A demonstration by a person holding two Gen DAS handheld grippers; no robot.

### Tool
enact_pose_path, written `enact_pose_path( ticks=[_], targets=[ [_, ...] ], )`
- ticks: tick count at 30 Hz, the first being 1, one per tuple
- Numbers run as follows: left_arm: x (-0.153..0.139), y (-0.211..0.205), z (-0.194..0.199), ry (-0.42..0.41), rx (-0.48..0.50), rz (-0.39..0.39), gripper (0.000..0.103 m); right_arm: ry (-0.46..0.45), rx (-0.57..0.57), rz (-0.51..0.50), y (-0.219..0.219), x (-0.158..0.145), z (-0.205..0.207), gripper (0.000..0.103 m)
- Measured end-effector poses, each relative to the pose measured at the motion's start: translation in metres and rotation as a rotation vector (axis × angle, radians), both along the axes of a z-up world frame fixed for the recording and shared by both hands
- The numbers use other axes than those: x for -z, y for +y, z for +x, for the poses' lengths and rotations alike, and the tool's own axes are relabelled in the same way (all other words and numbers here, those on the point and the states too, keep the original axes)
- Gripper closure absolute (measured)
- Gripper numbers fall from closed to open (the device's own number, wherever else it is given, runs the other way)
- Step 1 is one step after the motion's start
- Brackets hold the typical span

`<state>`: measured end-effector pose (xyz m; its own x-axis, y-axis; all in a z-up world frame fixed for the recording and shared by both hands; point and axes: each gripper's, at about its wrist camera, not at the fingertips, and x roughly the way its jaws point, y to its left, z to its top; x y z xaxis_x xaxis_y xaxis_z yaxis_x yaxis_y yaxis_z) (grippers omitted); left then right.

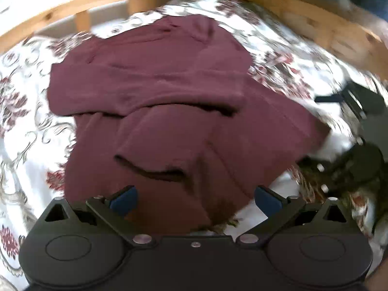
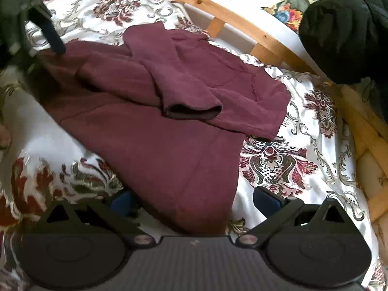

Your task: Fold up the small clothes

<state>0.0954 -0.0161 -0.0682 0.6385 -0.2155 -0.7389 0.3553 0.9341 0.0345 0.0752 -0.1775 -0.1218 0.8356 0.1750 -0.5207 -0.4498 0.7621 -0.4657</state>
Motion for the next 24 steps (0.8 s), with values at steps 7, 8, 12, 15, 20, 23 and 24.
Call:
enact_pose_path(
  ticks=[7, 8, 12, 15, 20, 23, 24],
  targets=[
    [0.005, -0.015, 0.001, 0.014, 0.018, 0.008, 0.001, -0.061, -0.046, 0.025, 0.008, -0.003, 0.002, 0.024],
    [0.006, -0.018, 0.002, 0.017, 0.019, 0.006, 0.001, -0.056, -0.054, 0.035, 0.008, -0.004, 0.002, 0.029],
    [0.006, -0.031, 0.002, 0.007, 0.062, 0.025, 0.001, -0.048, -0.084, 0.066, 0.008, -0.008, -0.002, 0.045],
    [0.009, -0.047, 0.003, -0.016, 0.098, 0.063, 0.001, -0.005, -0.087, 0.131, 0.004, -0.015, 0.001, 0.067],
    [0.019, -0.069, 0.013, -0.014, 0.112, 0.118, 0.002, 0.067, -0.081, 0.309, -0.013, -0.031, 0.009, 0.089],
    [0.025, -0.077, 0.017, -0.029, 0.105, 0.17, 0.003, 0.151, -0.073, 0.466, -0.032, -0.037, 0.019, 0.091],
    [0.026, -0.077, 0.017, -0.041, 0.101, 0.184, 0.003, 0.176, -0.071, 0.505, -0.037, -0.038, 0.023, 0.091]
  ],
)
